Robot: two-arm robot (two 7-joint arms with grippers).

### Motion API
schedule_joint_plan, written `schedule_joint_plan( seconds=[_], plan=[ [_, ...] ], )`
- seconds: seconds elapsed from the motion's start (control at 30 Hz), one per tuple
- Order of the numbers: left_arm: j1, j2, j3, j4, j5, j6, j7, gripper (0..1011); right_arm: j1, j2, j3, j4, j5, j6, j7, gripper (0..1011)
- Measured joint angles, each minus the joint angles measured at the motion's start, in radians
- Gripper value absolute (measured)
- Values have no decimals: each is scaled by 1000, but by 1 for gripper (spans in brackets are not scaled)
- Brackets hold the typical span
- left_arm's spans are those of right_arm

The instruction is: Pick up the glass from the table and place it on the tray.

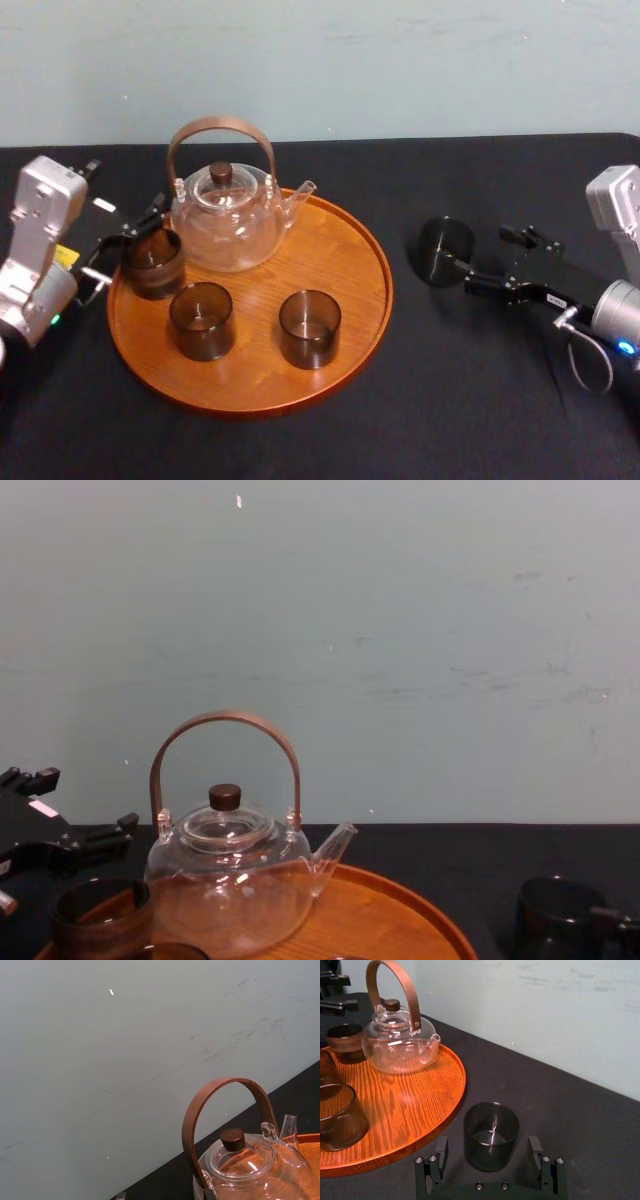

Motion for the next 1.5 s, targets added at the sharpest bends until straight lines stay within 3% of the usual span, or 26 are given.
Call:
schedule_joint_plan(
  seconds=[0.57, 1.07, 1.5],
  plan=[
    [0, 0, 0, 0, 0, 0, 0, 1001, 42, -37, -15, 64, 15, 45, 7, 1002],
    [0, 0, 0, 0, 0, 0, 0, 1001, 112, -70, -66, 135, -32, 50, 17, 1003],
    [0, 0, 0, 0, 0, 0, 0, 1001, 157, -102, -72, 192, -52, 52, 10, 1002]
  ],
)
